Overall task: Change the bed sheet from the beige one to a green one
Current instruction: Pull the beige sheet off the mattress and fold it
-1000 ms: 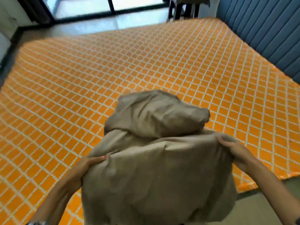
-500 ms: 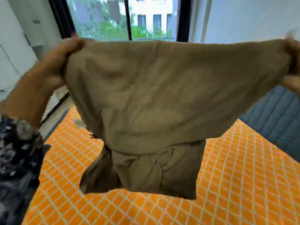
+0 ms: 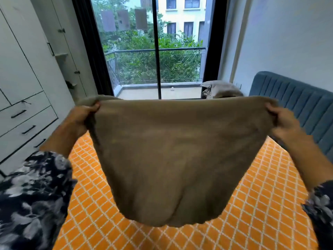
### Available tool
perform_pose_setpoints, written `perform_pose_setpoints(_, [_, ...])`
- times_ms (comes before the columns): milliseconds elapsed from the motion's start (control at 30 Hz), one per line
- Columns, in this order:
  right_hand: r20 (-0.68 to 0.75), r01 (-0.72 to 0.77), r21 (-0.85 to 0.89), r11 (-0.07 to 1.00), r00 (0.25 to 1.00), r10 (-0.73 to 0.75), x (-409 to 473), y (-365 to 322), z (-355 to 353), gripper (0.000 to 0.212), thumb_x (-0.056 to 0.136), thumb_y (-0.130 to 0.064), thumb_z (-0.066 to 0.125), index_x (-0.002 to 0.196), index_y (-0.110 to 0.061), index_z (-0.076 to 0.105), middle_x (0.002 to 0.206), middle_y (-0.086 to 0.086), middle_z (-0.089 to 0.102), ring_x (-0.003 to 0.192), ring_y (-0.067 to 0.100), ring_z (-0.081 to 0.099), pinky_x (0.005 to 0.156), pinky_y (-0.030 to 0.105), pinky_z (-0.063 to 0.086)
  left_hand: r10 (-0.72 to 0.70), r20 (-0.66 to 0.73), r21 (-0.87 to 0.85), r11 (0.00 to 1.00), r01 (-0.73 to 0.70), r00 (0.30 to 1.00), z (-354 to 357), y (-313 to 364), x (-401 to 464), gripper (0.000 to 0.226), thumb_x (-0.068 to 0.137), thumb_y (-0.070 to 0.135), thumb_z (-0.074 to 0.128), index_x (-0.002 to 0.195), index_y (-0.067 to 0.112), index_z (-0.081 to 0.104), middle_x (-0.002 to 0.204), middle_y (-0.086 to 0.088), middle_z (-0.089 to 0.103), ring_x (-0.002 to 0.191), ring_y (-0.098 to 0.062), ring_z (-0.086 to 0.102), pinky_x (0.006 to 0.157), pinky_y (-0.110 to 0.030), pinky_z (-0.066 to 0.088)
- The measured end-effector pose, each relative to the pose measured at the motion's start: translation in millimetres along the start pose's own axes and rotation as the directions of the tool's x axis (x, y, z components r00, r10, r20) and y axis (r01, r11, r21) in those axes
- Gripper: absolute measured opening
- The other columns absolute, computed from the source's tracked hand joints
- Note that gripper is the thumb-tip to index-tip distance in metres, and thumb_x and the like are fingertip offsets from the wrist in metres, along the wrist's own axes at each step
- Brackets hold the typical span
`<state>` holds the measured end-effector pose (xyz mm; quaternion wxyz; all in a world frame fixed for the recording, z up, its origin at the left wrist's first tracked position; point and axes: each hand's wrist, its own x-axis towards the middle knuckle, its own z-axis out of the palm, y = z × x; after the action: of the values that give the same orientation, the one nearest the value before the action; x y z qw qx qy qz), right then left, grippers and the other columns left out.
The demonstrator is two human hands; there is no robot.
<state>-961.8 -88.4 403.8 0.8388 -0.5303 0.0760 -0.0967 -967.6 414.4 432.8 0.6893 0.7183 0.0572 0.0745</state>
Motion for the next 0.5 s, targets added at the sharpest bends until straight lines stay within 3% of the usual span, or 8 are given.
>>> perform_pose_setpoints(33, [0.051, -0.003, 0.024, 1.000, 0.999, 0.001, -6.2, -10.1, -2.2, 0.025, 0.083, -0.021, 0.061, 0.064, -0.017, 0.077, 0.078, -0.001, 0.075, 0.078, 0.011, 0.071, 0.060, 0.025, 0.058, 0.057, -0.034, -0.075, 0.995, -0.059, 0.998, -13.9, 2.1, 1.6, 0.037, 0.088, 0.023, 0.062, 0.122, 0.008, 0.064, 0.070, 0.011, 0.072, 0.062, -0.001, 0.066, 0.059, -0.016, 0.055])
perform_pose_setpoints(100, [0.105, -0.003, 0.077, 0.997, 0.994, -0.005, -27.5, -26.1, -7.8, 0.031, 0.078, -0.040, 0.058, 0.063, -0.022, 0.078, 0.080, -0.003, 0.075, 0.079, 0.008, 0.071, 0.066, 0.028, 0.059, 0.011, -0.021, -0.207, 0.978, -0.016, 1.000, -21.7, 6.0, -9.1, 0.049, 0.072, 0.058, 0.068, 0.101, 0.020, 0.075, 0.085, 0.006, 0.074, 0.074, -0.010, 0.070, 0.064, -0.029, 0.057])
perform_pose_setpoints(200, [0.067, -0.199, 0.010, 0.980, 0.978, 0.198, -16.3, 3.9, -21.1, 0.057, 0.082, -0.070, 0.051, 0.076, -0.019, 0.077, 0.083, 0.003, 0.074, 0.078, 0.014, 0.070, 0.078, 0.032, 0.057, -0.194, 0.047, -0.212, 0.957, 0.200, 0.980, -13.1, -18.3, -13.9, 0.074, 0.075, 0.080, 0.032, 0.071, 0.022, 0.077, 0.073, -0.001, 0.073, 0.065, -0.015, 0.070, 0.057, -0.027, 0.055])
perform_pose_setpoints(233, [0.039, -0.339, -0.067, 0.938, 0.939, 0.342, -5.5, 21.6, -22.1, 0.056, 0.086, -0.065, 0.050, 0.075, -0.016, 0.075, 0.076, 0.004, 0.073, 0.072, 0.014, 0.069, 0.078, 0.032, 0.054, -0.236, 0.083, -0.188, 0.950, 0.248, 0.968, -2.3, -29.2, -13.8, 0.073, 0.081, 0.076, 0.031, 0.064, 0.019, 0.074, 0.060, -0.001, 0.069, 0.053, -0.013, 0.067, 0.049, -0.022, 0.052])
perform_pose_setpoints(300, [-0.045, -0.522, -0.220, 0.824, 0.849, 0.526, 14.0, 57.3, -15.3, 0.031, 0.091, -0.040, 0.055, 0.078, -0.014, 0.067, 0.064, 0.006, 0.068, 0.057, 0.015, 0.066, 0.072, 0.033, 0.050, -0.316, 0.161, -0.048, 0.944, 0.327, 0.935, 22.7, -42.4, -16.0, 0.041, 0.093, 0.043, 0.050, 0.065, 0.015, 0.061, 0.043, -0.001, 0.059, 0.038, -0.009, 0.057, 0.039, -0.017, 0.047])
perform_pose_setpoints(367, [-0.095, -0.532, -0.377, 0.758, 0.836, 0.540, 35.3, 87.6, -6.1, 0.009, 0.093, -0.018, 0.054, 0.087, -0.013, 0.060, 0.068, 0.009, 0.066, 0.055, 0.018, 0.064, 0.064, 0.034, 0.052, -0.320, 0.191, 0.129, 0.945, 0.299, 0.928, 57.9, -39.1, -28.2, 0.025, 0.081, 0.002, 0.055, 0.058, 0.011, 0.057, 0.035, 0.002, 0.054, 0.031, -0.004, 0.051, 0.037, -0.016, 0.042])
perform_pose_setpoints(433, [-0.056, -0.490, -0.346, 0.800, 0.862, 0.504, 55.3, 92.7, 0.3, 0.016, 0.095, -0.008, 0.048, 0.083, -0.011, 0.058, 0.061, 0.008, 0.065, 0.052, 0.017, 0.063, 0.050, 0.027, 0.054, -0.293, 0.182, 0.174, 0.949, 0.263, 0.939, 58.9, -39.0, -24.4, 0.045, 0.078, -0.010, 0.049, 0.043, 0.016, 0.058, 0.032, 0.004, 0.050, 0.027, -0.002, 0.047, 0.035, -0.015, 0.039])
perform_pose_setpoints(500, [-0.016, -0.379, -0.237, 0.895, 0.922, 0.386, 69.2, 72.5, 8.7, 0.015, 0.096, -0.009, 0.047, 0.088, -0.009, 0.060, 0.057, 0.003, 0.067, 0.049, 0.013, 0.064, 0.046, 0.023, 0.053, -0.293, 0.145, 0.026, 0.956, 0.292, 0.945, 41.4, -41.6, 3.4, 0.038, 0.084, -0.011, 0.045, 0.057, 0.013, 0.058, 0.043, -0.005, 0.056, 0.032, -0.004, 0.052, 0.035, -0.014, 0.042])
